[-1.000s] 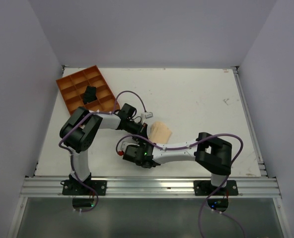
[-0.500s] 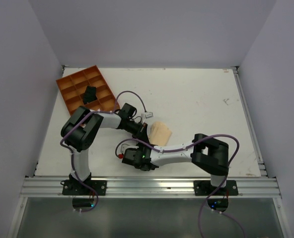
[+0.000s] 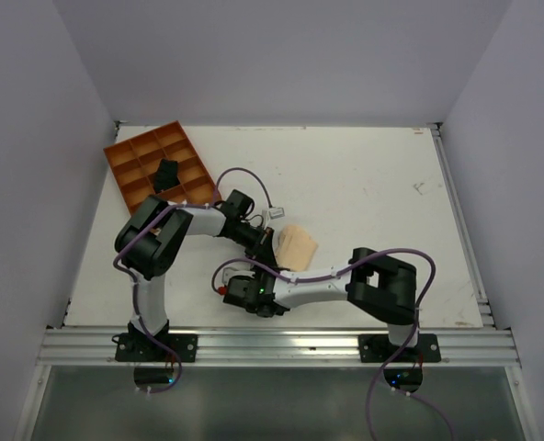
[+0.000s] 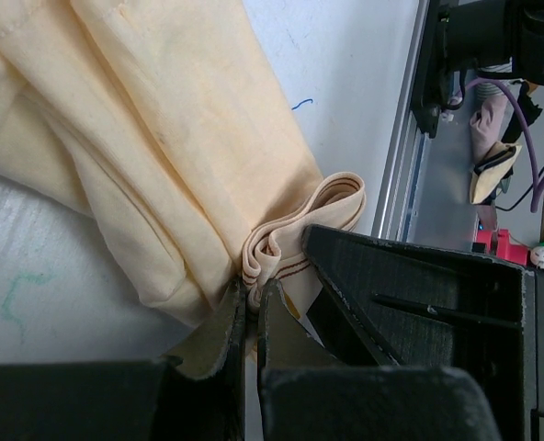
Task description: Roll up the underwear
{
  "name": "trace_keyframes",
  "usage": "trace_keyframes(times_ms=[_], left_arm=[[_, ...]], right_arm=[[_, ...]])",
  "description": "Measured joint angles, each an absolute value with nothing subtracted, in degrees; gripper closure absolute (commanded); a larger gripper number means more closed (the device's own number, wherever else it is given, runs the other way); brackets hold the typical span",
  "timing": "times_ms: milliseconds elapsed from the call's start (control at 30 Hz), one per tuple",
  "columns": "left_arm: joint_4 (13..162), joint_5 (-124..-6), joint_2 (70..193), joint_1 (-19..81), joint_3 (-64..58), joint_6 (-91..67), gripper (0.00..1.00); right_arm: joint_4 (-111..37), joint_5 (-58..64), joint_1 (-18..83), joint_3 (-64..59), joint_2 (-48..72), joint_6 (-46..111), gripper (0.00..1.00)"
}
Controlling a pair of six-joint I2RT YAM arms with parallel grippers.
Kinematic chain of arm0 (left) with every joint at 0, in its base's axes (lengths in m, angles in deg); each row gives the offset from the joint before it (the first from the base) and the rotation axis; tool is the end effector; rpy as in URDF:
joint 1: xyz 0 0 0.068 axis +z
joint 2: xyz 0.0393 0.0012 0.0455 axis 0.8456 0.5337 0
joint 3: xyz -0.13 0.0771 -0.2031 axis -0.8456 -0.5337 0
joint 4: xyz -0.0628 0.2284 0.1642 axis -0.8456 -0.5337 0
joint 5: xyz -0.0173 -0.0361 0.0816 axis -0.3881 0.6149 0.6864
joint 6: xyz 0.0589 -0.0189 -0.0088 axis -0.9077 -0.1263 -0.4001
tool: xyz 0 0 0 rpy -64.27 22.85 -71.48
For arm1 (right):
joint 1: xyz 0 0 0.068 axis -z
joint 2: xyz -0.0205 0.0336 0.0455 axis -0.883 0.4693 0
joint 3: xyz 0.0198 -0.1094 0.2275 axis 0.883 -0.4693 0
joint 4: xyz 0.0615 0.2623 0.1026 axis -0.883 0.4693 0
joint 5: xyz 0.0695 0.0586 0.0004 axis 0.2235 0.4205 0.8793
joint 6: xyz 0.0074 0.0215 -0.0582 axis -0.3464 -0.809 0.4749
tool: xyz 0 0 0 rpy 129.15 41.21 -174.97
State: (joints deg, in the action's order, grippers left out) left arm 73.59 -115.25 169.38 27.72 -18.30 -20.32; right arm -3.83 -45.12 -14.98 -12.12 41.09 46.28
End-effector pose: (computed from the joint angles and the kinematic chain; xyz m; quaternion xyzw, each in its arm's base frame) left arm 0.2874 -0.2130 0.0537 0.2921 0.8094 -0.5088 0.0265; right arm 0.1126 0.3488 0.0877 -0.5961 0.7170 -0.2276 0.2805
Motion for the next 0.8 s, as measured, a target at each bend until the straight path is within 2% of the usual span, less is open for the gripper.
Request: trace_keyframes(times_ms=[167, 200, 300, 600, 800], left_arm=[[71.86, -114.99, 169.62, 27.68, -17.45, -21.28, 1.0], [71.64, -114.96, 169.62, 27.68, -17.32, -21.36, 0.93], [71.58, -114.9, 169.62, 27.65, -17.25, -21.52, 0.82], [75.69, -113.41, 166.95, 28.84, -20.36, -18.24, 0.67], [75.88, -110.51, 165.66, 31.17, -20.81, -16.25, 0.66]], right_arm=[[-3.09, -40.64, -13.28, -11.82, 40.48, 45.89, 0.61], [-3.02, -38.62, -12.47, -11.82, 40.02, 45.58, 0.64], [-2.76, -33.03, -10.0, -11.82, 38.73, 44.93, 0.74], [-4.01, -17.03, -2.55, -12.63, 34.75, 42.57, 0.85], [-5.05, -9.95, 0.62, -12.89, 33.97, 41.78, 0.89]])
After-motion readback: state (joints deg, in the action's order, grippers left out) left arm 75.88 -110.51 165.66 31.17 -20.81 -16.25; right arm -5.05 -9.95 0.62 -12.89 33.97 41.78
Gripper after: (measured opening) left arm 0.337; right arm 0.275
